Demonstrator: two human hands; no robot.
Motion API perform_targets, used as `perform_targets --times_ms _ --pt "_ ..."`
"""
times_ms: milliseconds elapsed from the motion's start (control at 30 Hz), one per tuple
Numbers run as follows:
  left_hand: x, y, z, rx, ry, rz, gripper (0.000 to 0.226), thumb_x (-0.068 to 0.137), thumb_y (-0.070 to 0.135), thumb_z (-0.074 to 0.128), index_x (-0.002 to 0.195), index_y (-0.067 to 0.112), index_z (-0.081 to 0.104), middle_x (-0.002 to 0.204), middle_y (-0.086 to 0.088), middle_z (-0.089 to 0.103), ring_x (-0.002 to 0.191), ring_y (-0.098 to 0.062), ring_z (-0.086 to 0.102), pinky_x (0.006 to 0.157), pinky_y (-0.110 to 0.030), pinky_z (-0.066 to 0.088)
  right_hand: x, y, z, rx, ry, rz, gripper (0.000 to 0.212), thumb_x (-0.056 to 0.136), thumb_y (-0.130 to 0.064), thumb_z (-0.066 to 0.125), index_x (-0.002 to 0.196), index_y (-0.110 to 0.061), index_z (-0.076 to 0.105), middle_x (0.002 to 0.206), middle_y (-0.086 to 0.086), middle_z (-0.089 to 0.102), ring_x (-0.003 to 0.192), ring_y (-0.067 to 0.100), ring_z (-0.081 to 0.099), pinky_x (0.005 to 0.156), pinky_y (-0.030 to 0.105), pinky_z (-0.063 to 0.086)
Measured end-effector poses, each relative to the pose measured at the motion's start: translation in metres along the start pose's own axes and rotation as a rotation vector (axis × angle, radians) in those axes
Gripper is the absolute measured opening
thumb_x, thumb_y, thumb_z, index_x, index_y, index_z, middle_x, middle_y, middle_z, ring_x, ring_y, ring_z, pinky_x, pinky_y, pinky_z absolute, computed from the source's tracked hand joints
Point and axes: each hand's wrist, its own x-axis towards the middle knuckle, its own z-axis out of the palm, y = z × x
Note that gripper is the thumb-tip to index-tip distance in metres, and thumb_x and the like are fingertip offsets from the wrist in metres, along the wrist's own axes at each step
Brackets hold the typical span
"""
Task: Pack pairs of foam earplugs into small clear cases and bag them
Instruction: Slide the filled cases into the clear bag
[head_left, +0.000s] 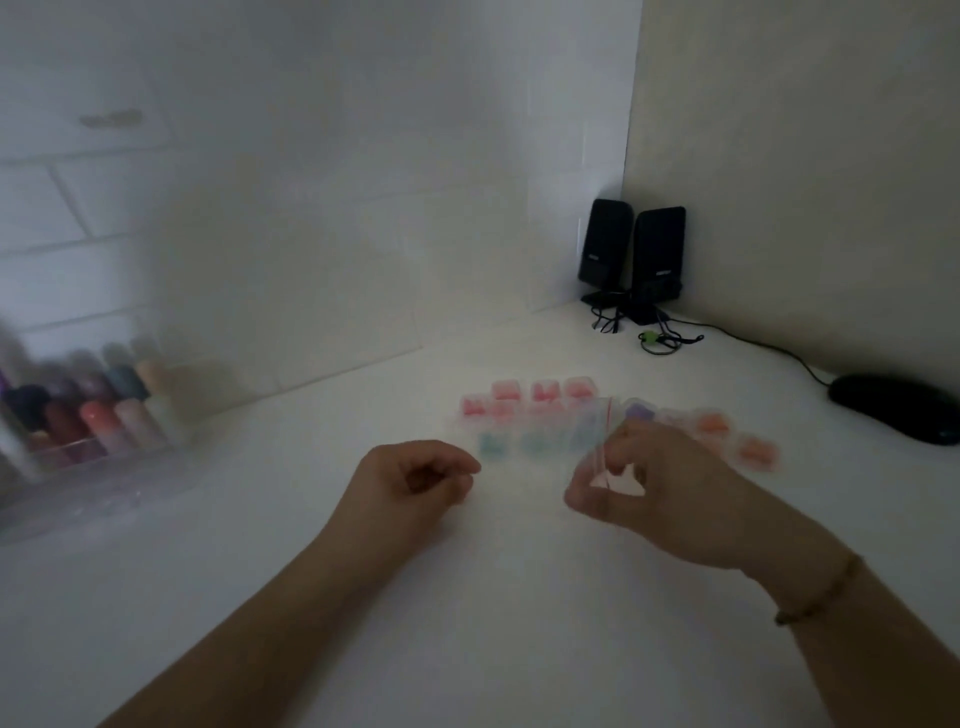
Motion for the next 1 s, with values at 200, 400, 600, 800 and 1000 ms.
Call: perform_targets --times_ms 200,400,600,800,1000 --pt "0.007 0.012 -0.011 -0.268 0.226 0.151 0.018 0.081 -0.006 0.068 0.085 0.011 0.074 0.068 0.002 0.067 0.055 -0.014 0.066 0.062 -0.017 0.049 0.009 0.007 -0.003 0.503 0.416 0.165 0.031 0.068 -0.055 0.062 0.063 -0.025 0.067 0.108 0.003 0.053 0.096 0.017 0.059 0.086 0.026 0.051" --pt "0.005 0.004 -0.015 -0.650 -0.123 0.003 0.047 0.068 0.044 0.083 0.110 0.024 0.073 0.110 -0.005 0.072 0.087 -0.025 0.070 0.075 -0.033 0.056 0.005 -0.012 0.001 0.996 0.230 0.100 0.029 0.081 -0.029 0.059 0.073 -0.001 0.064 0.095 0.022 0.069 0.084 0.031 0.069 0.064 0.035 0.059" --pt "0.007 0.004 -0.012 -0.626 -0.088 -0.189 0.029 0.064 0.007 0.078 0.091 0.018 0.079 0.080 -0.010 0.067 0.064 -0.014 0.064 0.064 -0.022 0.055 0.006 -0.014 0.003 0.948 0.212 0.058 0.011 0.088 -0.006 0.057 0.087 0.003 0.061 0.081 0.017 0.071 0.063 0.027 0.067 0.049 0.031 0.052" --pt "0.002 0.010 -0.009 -0.350 0.073 0.185 0.036 0.070 0.010 0.083 0.104 0.014 0.072 0.082 -0.001 0.071 0.060 -0.019 0.061 0.065 -0.031 0.053 0.014 -0.001 0.010 0.719 0.499 0.090 0.014 0.095 0.002 0.049 0.094 -0.012 0.047 0.054 0.011 0.059 0.046 0.021 0.056 0.045 0.030 0.050" --pt "0.008 0.017 -0.014 -0.596 0.048 -0.194 0.068 0.077 0.031 0.069 0.140 0.030 0.042 0.117 -0.007 0.068 0.071 -0.029 0.071 0.066 -0.035 0.056 0.013 -0.001 0.006 0.720 0.372 -0.076 0.030 0.095 0.004 0.047 0.102 -0.026 0.043 0.059 0.008 0.059 0.057 0.028 0.053 0.056 0.037 0.046"
